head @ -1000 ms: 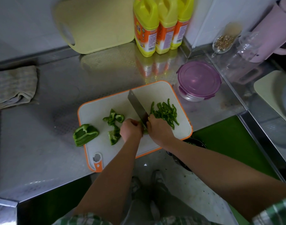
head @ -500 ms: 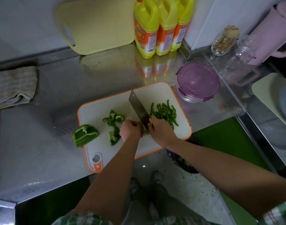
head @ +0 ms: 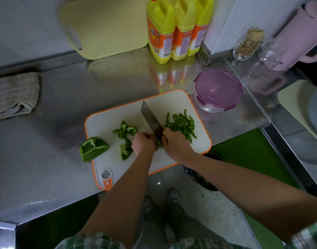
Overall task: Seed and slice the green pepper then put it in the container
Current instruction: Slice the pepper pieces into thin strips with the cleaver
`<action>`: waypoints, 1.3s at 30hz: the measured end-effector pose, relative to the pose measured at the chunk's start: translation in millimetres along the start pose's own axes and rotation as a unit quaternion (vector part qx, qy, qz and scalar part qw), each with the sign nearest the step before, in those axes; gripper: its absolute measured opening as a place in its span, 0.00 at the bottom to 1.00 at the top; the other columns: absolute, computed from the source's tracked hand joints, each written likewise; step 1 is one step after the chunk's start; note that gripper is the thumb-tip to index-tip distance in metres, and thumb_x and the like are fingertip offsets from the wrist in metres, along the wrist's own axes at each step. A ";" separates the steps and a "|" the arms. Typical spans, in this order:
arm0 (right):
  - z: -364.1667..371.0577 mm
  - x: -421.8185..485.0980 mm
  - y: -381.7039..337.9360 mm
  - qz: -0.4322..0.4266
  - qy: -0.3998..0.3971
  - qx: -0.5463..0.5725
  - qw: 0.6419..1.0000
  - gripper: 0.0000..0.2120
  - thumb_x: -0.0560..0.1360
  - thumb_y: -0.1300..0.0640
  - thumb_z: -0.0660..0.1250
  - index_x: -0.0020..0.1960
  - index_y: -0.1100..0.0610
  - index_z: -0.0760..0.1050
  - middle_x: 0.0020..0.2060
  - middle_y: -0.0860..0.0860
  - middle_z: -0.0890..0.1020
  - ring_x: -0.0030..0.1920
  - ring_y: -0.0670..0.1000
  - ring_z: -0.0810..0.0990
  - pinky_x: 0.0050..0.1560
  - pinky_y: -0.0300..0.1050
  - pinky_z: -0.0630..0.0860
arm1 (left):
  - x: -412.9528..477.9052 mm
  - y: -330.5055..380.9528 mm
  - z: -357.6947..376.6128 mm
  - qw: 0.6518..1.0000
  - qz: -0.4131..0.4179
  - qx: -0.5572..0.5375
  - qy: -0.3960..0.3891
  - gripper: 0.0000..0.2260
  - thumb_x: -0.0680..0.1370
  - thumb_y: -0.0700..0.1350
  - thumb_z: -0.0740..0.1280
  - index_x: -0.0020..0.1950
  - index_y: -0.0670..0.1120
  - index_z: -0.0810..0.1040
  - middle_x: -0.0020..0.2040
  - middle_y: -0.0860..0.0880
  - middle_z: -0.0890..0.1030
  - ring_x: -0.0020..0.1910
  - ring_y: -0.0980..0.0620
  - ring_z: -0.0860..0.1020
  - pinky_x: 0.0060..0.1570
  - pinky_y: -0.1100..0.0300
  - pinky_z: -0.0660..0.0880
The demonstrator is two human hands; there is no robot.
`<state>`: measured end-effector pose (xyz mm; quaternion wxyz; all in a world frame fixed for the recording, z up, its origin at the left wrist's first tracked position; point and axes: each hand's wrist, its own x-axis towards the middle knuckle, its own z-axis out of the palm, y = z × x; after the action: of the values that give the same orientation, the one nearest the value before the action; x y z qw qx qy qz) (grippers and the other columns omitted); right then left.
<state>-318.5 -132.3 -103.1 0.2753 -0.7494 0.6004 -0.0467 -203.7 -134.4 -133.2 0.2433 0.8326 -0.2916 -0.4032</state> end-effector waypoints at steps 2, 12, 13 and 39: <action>0.5 -0.4 -0.7 0.002 -0.006 -0.009 1.000 0.08 0.82 0.57 0.55 0.54 0.61 0.69 0.42 0.58 0.79 0.41 0.57 0.79 0.36 0.45 0.68 | 0.3 0.0 0.6 1.000 0.002 -0.001 -0.001 0.07 0.77 0.45 0.68 0.39 0.48 0.79 0.37 0.45 0.84 0.41 0.47 0.83 0.46 0.52 0.81; 8.2 6.7 -4.3 0.011 -0.014 -0.047 0.999 0.07 0.82 0.58 0.54 0.55 0.60 0.68 0.41 0.56 0.79 0.41 0.58 0.79 0.35 0.46 0.66 | -0.8 2.1 -0.8 1.000 -0.014 -0.019 -0.008 0.12 0.76 0.42 0.69 0.33 0.49 0.75 0.32 0.44 0.83 0.36 0.45 0.83 0.43 0.50 0.82; 7.8 7.9 -3.4 0.010 -0.012 -0.041 0.999 0.07 0.82 0.57 0.54 0.55 0.60 0.68 0.41 0.57 0.79 0.41 0.58 0.79 0.35 0.45 0.66 | -1.3 2.2 -1.1 1.000 -0.013 -0.014 -0.008 0.11 0.76 0.43 0.69 0.34 0.49 0.76 0.32 0.45 0.83 0.37 0.45 0.83 0.43 0.50 0.82; 3.5 -23.3 12.2 0.006 0.025 0.033 0.999 0.08 0.81 0.56 0.57 0.49 0.61 0.68 0.35 0.53 0.72 0.35 0.55 0.74 0.35 0.44 0.64 | -22.2 -4.4 -5.7 0.997 0.019 0.070 -0.039 0.03 0.72 0.46 0.73 0.39 0.50 0.79 0.40 0.46 0.85 0.44 0.48 0.83 0.45 0.58 0.79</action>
<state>-334.2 -111.0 -105.7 0.2851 -0.7347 0.6099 -0.0837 -209.0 -115.1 -121.1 0.1805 0.8255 -0.3442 -0.4092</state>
